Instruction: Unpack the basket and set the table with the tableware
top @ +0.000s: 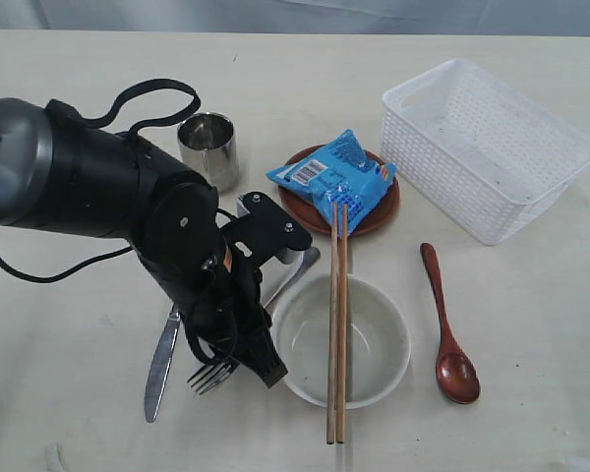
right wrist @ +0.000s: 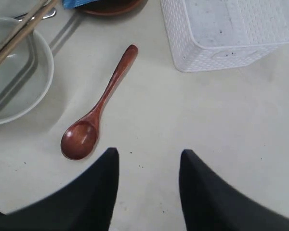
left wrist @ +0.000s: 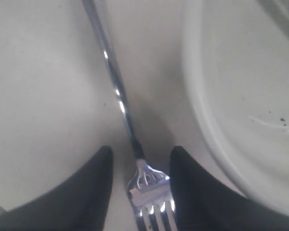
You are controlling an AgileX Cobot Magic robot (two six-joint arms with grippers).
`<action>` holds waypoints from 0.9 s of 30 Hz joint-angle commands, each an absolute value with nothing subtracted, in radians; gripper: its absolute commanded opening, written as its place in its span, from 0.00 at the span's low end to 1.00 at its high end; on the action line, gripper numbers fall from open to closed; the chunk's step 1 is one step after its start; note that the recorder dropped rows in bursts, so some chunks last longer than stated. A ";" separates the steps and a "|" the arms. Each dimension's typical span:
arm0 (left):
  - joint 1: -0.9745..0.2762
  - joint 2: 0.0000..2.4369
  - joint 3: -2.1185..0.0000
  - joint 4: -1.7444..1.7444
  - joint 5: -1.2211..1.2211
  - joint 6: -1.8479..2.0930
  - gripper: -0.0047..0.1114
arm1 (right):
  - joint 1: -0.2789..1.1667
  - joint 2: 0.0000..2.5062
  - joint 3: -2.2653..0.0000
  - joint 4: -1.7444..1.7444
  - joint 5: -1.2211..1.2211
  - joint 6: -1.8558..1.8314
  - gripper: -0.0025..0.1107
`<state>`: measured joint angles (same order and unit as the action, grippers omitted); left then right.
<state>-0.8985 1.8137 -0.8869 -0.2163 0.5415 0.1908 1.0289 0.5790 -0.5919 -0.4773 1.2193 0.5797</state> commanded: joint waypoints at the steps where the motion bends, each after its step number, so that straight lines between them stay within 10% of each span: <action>1: -0.905 1.825 -0.880 -0.224 0.532 0.175 0.24 | 1.028 0.572 -0.590 -0.477 1.221 0.579 0.37; 7: -0.905 1.825 -0.880 -0.224 0.536 0.175 0.04 | 1.028 0.572 -0.590 -0.477 1.221 0.579 0.37; 27: -0.905 1.825 -0.880 -0.218 0.574 -0.024 0.04 | 1.028 0.572 -0.590 -0.474 1.221 0.579 0.37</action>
<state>-0.8985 1.8152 -0.8889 -0.2229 0.5327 0.0217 1.0289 0.5790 -0.5919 -0.4753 1.2193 0.5797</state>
